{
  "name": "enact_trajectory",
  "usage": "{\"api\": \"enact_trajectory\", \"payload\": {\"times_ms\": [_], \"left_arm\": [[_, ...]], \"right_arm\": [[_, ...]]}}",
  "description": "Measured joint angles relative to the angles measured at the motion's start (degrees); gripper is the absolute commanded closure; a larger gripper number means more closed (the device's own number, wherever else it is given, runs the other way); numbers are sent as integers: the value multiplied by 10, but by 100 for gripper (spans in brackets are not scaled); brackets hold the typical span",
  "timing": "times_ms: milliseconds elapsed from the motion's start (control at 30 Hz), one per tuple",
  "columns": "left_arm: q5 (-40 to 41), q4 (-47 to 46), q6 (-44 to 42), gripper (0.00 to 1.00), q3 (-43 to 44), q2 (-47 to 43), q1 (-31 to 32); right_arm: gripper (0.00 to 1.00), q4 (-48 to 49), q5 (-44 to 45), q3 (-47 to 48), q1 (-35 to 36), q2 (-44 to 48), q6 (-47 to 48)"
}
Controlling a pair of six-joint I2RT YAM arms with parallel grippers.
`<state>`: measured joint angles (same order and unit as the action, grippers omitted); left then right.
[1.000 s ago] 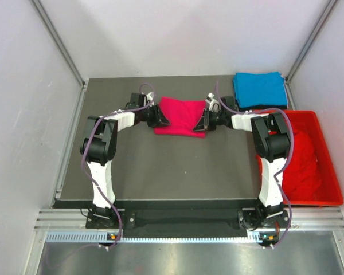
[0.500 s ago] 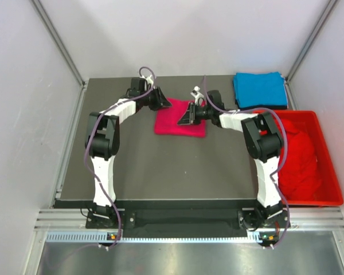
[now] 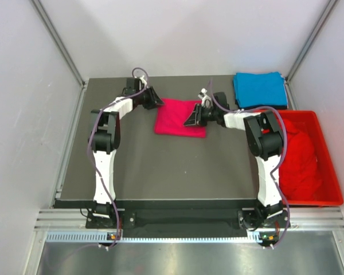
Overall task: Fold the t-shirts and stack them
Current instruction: Fold the tshirt
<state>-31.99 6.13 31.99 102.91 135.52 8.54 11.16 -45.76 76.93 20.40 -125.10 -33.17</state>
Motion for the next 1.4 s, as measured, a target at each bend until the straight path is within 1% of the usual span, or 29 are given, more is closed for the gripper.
{"api": "enact_trajectory", "payload": {"times_ms": [100, 233, 400, 467, 633, 700, 767, 867, 1000, 1100, 1267, 1400], "left_arm": [[22, 28, -14, 64, 13, 0, -3], [42, 59, -31, 64, 20, -5, -3], [77, 92, -45, 65, 0, -43, 3], [99, 98, -49, 65, -23, -72, 10], [135, 106, -52, 65, -117, -170, 37], [140, 103, -52, 65, -150, -202, 50], [141, 93, -52, 65, -191, -231, 63], [141, 72, -51, 65, -249, -254, 74], [165, 73, -47, 65, -308, -254, 71], [172, 64, -34, 66, -336, -255, 64], [173, 49, -13, 66, -356, -268, 59], [164, 68, -3, 62, -365, -298, 55]], "right_arm": [[75, -33, 16, 37, -21, 4, 10], [80, -54, 26, 97, -59, -2, 17], [83, -65, 34, 189, -95, -52, 21], [83, -67, 39, 219, -102, -83, 20], [83, -91, 46, 281, -108, -165, 14], [83, -93, 35, 305, -110, -182, 3], [82, -96, 46, 323, -110, -187, 3], [79, -97, 59, 330, -110, -188, -1], [75, -108, 70, 330, -110, -188, -3], [61, -118, 75, 328, -110, -184, -3], [50, -125, 106, 263, -109, -119, 5], [39, -131, 123, 232, -110, -70, 16]]}}
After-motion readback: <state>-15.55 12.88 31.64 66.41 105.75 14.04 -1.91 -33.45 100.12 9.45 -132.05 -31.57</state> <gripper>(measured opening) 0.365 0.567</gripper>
